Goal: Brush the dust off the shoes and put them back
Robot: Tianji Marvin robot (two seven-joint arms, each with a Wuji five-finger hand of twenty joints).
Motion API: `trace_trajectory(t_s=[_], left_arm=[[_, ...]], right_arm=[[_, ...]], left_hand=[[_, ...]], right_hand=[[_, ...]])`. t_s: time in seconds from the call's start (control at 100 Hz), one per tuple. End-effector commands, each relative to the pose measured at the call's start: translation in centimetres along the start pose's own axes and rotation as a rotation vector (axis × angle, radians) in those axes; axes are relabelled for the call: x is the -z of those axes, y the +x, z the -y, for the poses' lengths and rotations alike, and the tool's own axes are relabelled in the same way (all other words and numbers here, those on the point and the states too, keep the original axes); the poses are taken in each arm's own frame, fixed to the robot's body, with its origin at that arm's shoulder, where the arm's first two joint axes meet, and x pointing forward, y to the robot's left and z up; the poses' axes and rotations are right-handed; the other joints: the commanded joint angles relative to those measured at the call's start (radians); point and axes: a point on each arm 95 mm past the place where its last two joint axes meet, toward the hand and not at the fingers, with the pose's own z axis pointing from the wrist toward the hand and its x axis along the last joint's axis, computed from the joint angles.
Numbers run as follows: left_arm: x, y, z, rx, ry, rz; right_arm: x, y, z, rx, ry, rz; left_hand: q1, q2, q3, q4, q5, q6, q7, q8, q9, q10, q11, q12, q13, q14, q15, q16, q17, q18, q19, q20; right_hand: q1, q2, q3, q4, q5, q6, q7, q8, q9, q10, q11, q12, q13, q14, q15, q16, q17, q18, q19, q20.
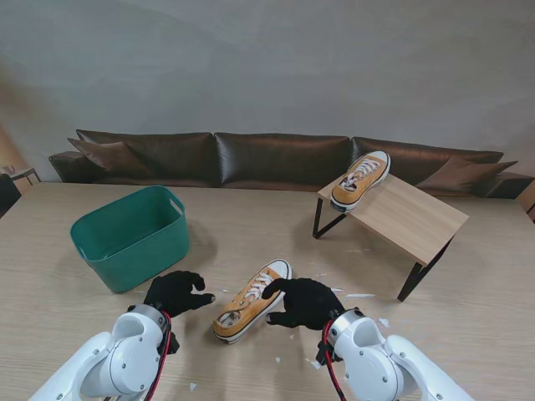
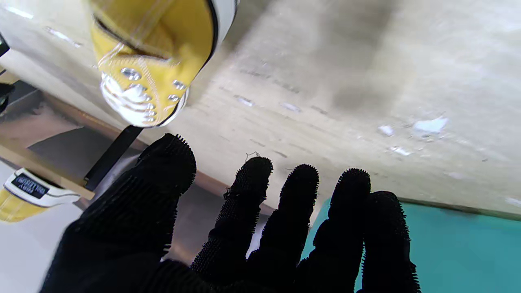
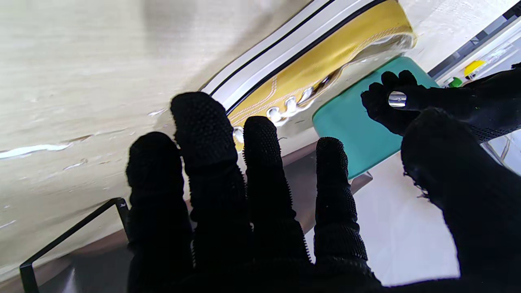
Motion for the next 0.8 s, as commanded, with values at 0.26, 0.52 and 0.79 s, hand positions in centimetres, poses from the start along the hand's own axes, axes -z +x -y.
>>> trace_trajectory(t_s=[0.26,0.52,0.79], left_arm=[[2.1,-1.7,-2.6,-0.080,-0.061,0.063],[3.0,-2.8,-3.5,-0.086,-0.069,0.104],[3.5,-3.4,-4.4,-0.097,-0.090,0.142]], right_arm=[[-0.2,3.9,3.4,0.017,0.047,0.019],[-1.0,5.9,4.5,0.079,0.047,0.069],[-1.8,7.1,6.3,0.113,0.086,0.098]], left_hand=[[0.006,-0.006,0.024,0.027,0.040,-0.022,0.027,0.004,0.007,-0.016,0.021,0.007,-0.009,-0.019,0.023,0.005,0.016,-0.029,0.016,0.020],[0.006,-0.007,0.036,0.025,0.046,-0.020,0.034,0.006,0.018,-0.014,0.033,0.017,-0.005,-0.020,0.040,0.013,0.019,-0.035,0.036,0.031],[0.005,-0.009,0.046,0.024,0.062,-0.021,0.050,0.014,0.035,-0.011,0.052,0.040,0.006,-0.024,0.060,0.022,0.026,-0.039,0.055,0.038]], right_hand=[[0.010,-0.048,0.021,0.003,-0.081,-0.039,-0.021,-0.022,-0.040,-0.035,0.044,0.026,0.042,-0.034,0.044,0.009,0.022,-0.033,0.086,0.038],[0.015,-0.069,0.022,0.001,-0.128,-0.035,-0.034,-0.039,-0.028,-0.044,0.070,0.033,0.102,-0.061,0.090,0.016,0.084,-0.046,0.138,0.040],[0.023,-0.080,0.027,0.000,-0.148,-0.036,-0.026,-0.053,-0.025,-0.051,0.085,0.035,0.122,-0.078,0.110,0.016,0.106,-0.054,0.160,0.032]])
